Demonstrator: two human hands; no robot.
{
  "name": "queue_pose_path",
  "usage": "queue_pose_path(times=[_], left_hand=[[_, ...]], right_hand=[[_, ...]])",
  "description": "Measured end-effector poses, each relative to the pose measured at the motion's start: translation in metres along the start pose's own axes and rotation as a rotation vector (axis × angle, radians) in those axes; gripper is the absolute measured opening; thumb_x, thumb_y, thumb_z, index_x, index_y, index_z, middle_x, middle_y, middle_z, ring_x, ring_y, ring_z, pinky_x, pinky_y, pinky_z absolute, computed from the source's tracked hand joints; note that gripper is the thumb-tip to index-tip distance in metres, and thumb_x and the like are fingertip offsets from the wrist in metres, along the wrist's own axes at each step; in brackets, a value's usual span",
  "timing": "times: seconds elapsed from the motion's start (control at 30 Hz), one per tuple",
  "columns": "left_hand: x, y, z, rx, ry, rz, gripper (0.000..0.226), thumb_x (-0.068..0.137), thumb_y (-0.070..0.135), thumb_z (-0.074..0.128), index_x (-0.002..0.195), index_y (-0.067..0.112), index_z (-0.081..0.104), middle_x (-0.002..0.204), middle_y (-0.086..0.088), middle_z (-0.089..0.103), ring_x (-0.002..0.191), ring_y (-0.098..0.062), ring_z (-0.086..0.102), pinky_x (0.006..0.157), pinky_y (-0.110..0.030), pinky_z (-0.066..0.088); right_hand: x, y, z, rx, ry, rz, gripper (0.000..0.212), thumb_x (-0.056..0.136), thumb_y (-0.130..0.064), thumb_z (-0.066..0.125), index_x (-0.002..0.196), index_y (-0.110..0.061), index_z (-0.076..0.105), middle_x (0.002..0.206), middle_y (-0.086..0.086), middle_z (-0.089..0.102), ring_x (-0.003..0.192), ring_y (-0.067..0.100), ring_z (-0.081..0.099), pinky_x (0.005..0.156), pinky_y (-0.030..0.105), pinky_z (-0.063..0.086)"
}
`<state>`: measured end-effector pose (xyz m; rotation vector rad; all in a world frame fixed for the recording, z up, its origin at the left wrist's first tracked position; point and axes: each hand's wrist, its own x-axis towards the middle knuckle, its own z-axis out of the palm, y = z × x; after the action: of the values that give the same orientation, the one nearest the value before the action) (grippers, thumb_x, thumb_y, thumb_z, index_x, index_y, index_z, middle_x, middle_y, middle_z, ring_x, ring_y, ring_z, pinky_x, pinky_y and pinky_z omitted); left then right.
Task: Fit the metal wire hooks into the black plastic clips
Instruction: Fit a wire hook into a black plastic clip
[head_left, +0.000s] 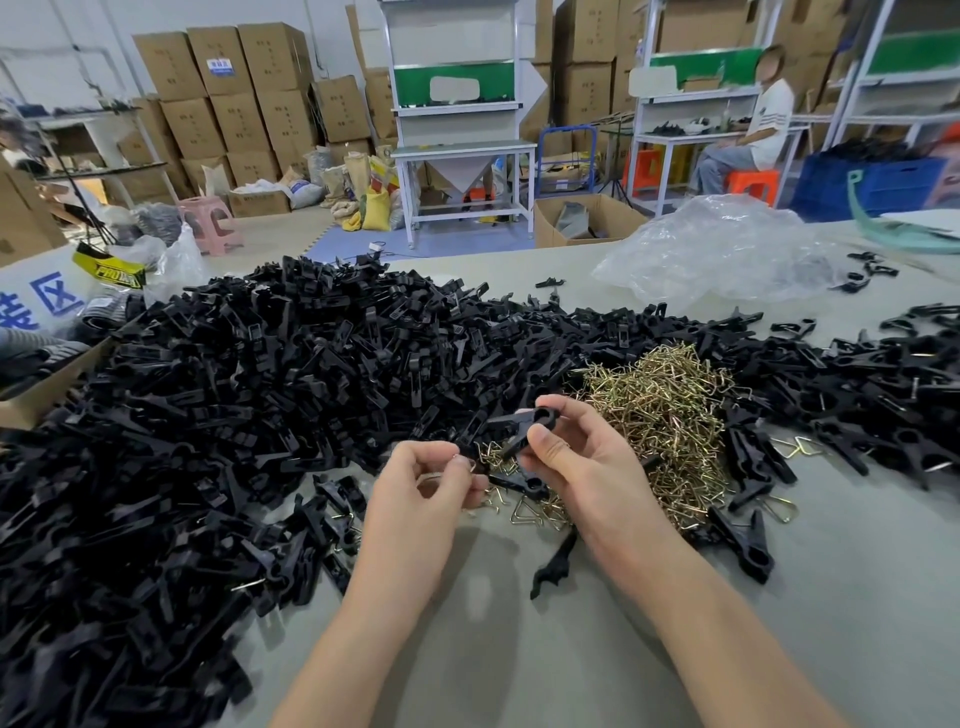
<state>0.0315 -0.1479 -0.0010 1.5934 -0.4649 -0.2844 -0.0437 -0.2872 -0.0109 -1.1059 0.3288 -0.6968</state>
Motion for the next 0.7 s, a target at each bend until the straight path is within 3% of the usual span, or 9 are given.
queue_pose_path(times=[0.1, 0.27, 0.37, 0.5, 0.7], left_hand=[[0.0003, 0.0023, -0.0019, -0.019, -0.019, 0.008, 0.011, 0.098, 0.017, 0.062, 0.104, 0.025, 0.068, 0.088, -0.001, 0.075, 0.079, -0.01, 0.071, 0.071, -0.012, 0.052], [0.0, 0.001, -0.0045, 0.009, -0.028, 0.026, 0.012, 0.096, 0.024, 0.065, 0.096, 0.03, 0.076, 0.082, 0.013, 0.075, 0.067, 0.009, 0.06, 0.066, -0.003, 0.043], [0.0032, -0.0003, -0.005, -0.086, 0.004, -0.035, 0.008, 0.093, 0.021, 0.069, 0.098, 0.024, 0.075, 0.081, -0.001, 0.074, 0.064, 0.0, 0.058, 0.068, -0.013, 0.05], [0.005, -0.0005, -0.0026, -0.432, 0.0, -0.198, 0.012, 0.091, 0.004, 0.067, 0.102, 0.005, 0.067, 0.076, -0.004, 0.074, 0.07, -0.013, 0.07, 0.066, -0.019, 0.057], [0.0046, 0.0008, -0.002, -0.446, -0.006, -0.233, 0.015, 0.09, 0.008, 0.069, 0.104, 0.009, 0.073, 0.08, -0.002, 0.073, 0.07, -0.01, 0.065, 0.064, -0.019, 0.057]], right_hand=[[-0.0039, -0.0005, 0.0028, -0.048, -0.063, 0.012, 0.032, 0.094, 0.001, 0.063, 0.106, -0.026, 0.076, 0.097, 0.002, 0.072, 0.094, 0.014, 0.072, 0.082, 0.022, 0.058], [-0.0063, -0.0043, 0.0055, -0.123, -0.09, -0.008, 0.038, 0.095, 0.001, 0.063, 0.096, -0.034, 0.079, 0.099, -0.002, 0.077, 0.096, 0.014, 0.074, 0.083, 0.021, 0.057], [-0.0067, -0.0038, 0.0065, -0.151, -0.09, -0.025, 0.038, 0.094, 0.001, 0.064, 0.094, -0.034, 0.079, 0.098, -0.001, 0.076, 0.094, 0.013, 0.074, 0.081, 0.02, 0.057], [-0.0069, -0.0021, 0.0064, -0.154, -0.105, -0.032, 0.037, 0.093, 0.004, 0.065, 0.094, -0.031, 0.078, 0.1, 0.001, 0.077, 0.095, 0.014, 0.074, 0.08, 0.02, 0.058], [-0.0079, -0.001, 0.0053, -0.289, -0.169, -0.074, 0.036, 0.091, 0.002, 0.069, 0.099, -0.033, 0.075, 0.103, -0.003, 0.076, 0.1, 0.015, 0.072, 0.088, 0.025, 0.058]])
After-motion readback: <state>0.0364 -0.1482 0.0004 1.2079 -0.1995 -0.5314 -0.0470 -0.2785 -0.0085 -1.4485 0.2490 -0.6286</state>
